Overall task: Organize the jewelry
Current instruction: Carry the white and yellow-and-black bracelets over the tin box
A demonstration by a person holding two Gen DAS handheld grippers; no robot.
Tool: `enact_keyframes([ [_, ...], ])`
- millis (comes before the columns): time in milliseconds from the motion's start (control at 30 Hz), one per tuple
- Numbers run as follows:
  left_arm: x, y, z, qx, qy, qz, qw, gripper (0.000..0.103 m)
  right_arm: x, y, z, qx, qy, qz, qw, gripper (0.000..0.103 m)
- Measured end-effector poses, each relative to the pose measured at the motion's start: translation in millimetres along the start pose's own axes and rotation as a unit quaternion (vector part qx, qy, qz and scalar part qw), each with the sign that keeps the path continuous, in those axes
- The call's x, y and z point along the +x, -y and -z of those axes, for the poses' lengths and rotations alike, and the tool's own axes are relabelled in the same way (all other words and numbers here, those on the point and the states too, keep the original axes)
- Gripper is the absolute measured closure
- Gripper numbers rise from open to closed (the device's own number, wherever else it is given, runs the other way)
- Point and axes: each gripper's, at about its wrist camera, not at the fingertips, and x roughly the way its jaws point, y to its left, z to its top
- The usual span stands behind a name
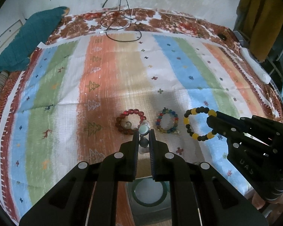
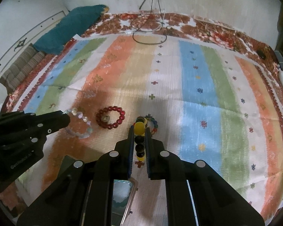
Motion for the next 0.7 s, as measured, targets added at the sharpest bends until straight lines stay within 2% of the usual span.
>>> enact_keyframes([
  [700,-47,7,25,0.007,0.042,-0.001,0.9991,0.093,-47,-12,21,-0.013,0.059,0.002,0.998,0.091],
])
